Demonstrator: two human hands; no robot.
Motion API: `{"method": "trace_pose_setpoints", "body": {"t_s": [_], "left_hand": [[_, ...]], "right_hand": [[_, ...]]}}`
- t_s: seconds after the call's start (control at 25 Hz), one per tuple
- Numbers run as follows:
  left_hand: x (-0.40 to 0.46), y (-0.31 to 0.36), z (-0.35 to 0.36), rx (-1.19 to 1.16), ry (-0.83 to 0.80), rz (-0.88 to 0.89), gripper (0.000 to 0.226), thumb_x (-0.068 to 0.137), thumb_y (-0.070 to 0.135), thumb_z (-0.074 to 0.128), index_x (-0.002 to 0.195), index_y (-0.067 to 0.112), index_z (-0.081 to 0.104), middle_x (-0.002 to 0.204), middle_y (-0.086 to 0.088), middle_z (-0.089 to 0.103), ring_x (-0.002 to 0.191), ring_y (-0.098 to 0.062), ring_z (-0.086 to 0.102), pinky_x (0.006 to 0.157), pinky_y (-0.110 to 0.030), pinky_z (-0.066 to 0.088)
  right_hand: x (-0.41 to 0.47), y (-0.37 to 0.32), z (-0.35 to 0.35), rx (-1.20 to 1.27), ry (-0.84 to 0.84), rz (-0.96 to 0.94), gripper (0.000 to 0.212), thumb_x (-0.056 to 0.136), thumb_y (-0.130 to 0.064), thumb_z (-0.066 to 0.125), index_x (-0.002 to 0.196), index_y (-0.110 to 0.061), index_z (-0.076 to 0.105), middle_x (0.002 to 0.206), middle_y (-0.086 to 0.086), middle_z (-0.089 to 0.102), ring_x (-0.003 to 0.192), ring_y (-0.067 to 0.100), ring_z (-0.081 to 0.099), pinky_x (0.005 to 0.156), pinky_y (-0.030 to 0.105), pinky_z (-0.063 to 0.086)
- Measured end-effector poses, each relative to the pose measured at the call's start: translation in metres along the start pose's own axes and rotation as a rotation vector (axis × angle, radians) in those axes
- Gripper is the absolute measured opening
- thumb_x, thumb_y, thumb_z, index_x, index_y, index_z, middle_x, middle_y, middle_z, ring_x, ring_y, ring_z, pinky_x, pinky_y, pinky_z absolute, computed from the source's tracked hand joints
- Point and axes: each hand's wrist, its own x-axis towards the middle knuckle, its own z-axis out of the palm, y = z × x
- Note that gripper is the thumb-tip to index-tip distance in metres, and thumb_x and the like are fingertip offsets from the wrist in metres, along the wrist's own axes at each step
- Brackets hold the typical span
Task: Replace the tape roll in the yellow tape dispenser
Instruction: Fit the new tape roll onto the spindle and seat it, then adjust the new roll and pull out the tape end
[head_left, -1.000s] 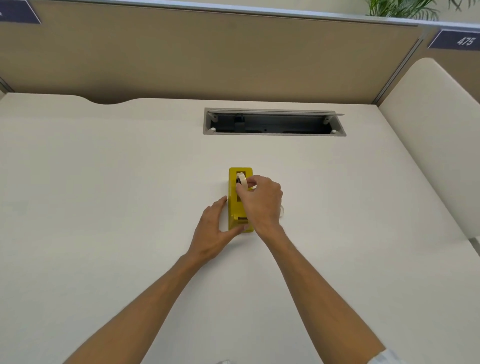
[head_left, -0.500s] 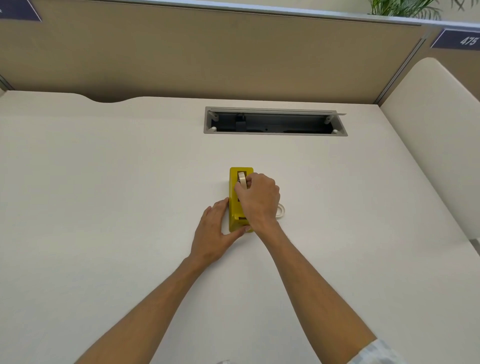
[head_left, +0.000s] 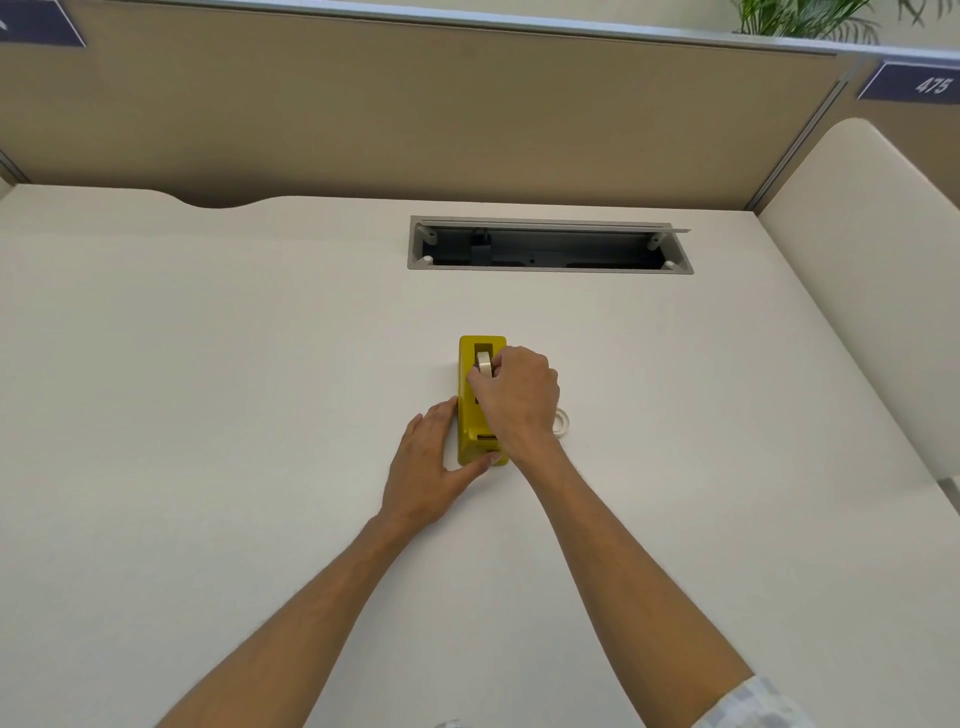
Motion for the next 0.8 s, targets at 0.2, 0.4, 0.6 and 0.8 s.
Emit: {"method": "trace_pose_setpoints", "body": {"t_s": [0.2, 0.4, 0.6, 0.8], "left_hand": [[0.001, -0.002, 0.0, 0.011, -0.014, -0.011, 0.083, 0.073, 0.078, 0.054, 0.14, 0.034, 0.034, 0.136, 0.016, 0.05, 0.118, -0.002, 0.045, 0.099, -0.028, 0.043], [0.001, -0.002, 0.0, 0.005, -0.017, -0.007, 0.084, 0.073, 0.078, 0.055, 0.141, 0.033, 0.035, 0.137, 0.014, 0.05, 0.12, -0.004, 0.045, 0.102, -0.032, 0.044], [0.0, -0.001, -0.002, 0.009, -0.029, -0.013, 0.085, 0.072, 0.078, 0.056, 0.141, 0.033, 0.034, 0.136, 0.015, 0.05, 0.118, -0.004, 0.046, 0.1, -0.032, 0.045], [-0.001, 0.003, -0.005, -0.004, -0.041, -0.013, 0.083, 0.074, 0.072, 0.058, 0.142, 0.03, 0.035, 0.139, 0.013, 0.049, 0.121, -0.007, 0.046, 0.101, -0.029, 0.042]], "right_hand": [[0.004, 0.003, -0.002, 0.026, -0.034, -0.049, 0.022, 0.078, -0.036, 0.064, 0.082, -0.014, 0.066, 0.082, 0.002, 0.064, 0.072, 0.026, 0.06, 0.062, 0.034, 0.048], [0.005, 0.004, -0.006, -0.016, -0.05, -0.069, 0.022, 0.08, -0.034, 0.062, 0.076, -0.013, 0.065, 0.078, 0.001, 0.063, 0.068, 0.024, 0.06, 0.062, 0.035, 0.05], [0.0, 0.006, -0.008, -0.005, -0.068, -0.086, 0.021, 0.079, -0.033, 0.063, 0.075, -0.013, 0.065, 0.076, 0.002, 0.063, 0.069, 0.026, 0.061, 0.061, 0.035, 0.049], [-0.01, 0.013, -0.01, 0.075, -0.045, -0.091, 0.028, 0.083, -0.036, 0.064, 0.104, -0.017, 0.069, 0.097, 0.0, 0.068, 0.085, 0.023, 0.063, 0.072, 0.035, 0.051]]}}
